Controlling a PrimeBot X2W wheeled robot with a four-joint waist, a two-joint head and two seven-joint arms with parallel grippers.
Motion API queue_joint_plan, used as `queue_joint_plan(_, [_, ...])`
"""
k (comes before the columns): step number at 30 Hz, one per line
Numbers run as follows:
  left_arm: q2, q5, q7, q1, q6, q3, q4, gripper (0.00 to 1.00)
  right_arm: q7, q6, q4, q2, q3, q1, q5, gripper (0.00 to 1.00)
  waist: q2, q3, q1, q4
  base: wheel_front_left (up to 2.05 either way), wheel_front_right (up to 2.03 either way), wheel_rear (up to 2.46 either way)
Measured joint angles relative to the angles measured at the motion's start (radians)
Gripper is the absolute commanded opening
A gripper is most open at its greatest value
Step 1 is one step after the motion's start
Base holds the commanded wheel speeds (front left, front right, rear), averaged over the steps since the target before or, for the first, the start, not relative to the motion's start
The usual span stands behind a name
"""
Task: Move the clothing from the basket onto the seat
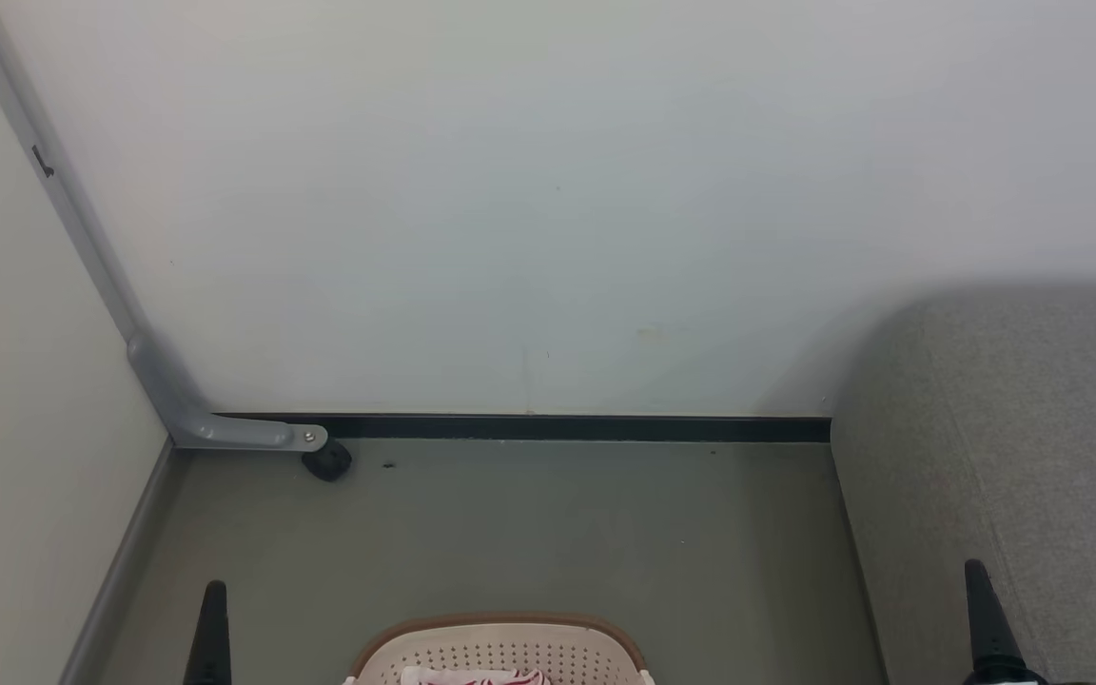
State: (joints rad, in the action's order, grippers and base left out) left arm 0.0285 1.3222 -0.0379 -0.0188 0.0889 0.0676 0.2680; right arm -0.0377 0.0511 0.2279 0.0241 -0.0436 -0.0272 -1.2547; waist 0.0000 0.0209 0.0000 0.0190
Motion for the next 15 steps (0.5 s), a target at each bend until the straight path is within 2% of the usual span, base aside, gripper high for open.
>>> queue_joint_plan(5, [0.0, -0.101, -0.018, 0.0, -0.038, -0.019, -0.031, 1.0, -0.018, -0.009, -0.02, 0.0, 0.021, 0.0, 0.095, 1.0, 0.0, 0.003, 0.0, 0.002, 0.0, 0.0, 0.0])
queue_joint_plan(15, [0.002, -0.3, -0.053, 0.0, -0.081, -0.071, -0.078, 1.0, -0.054, -0.025, -0.044, 0.015, 0.07, 0.001, 0.302, 1.0, 0.0, 0.007, 0.0, 0.002, 0.0, 0.0, 0.0])
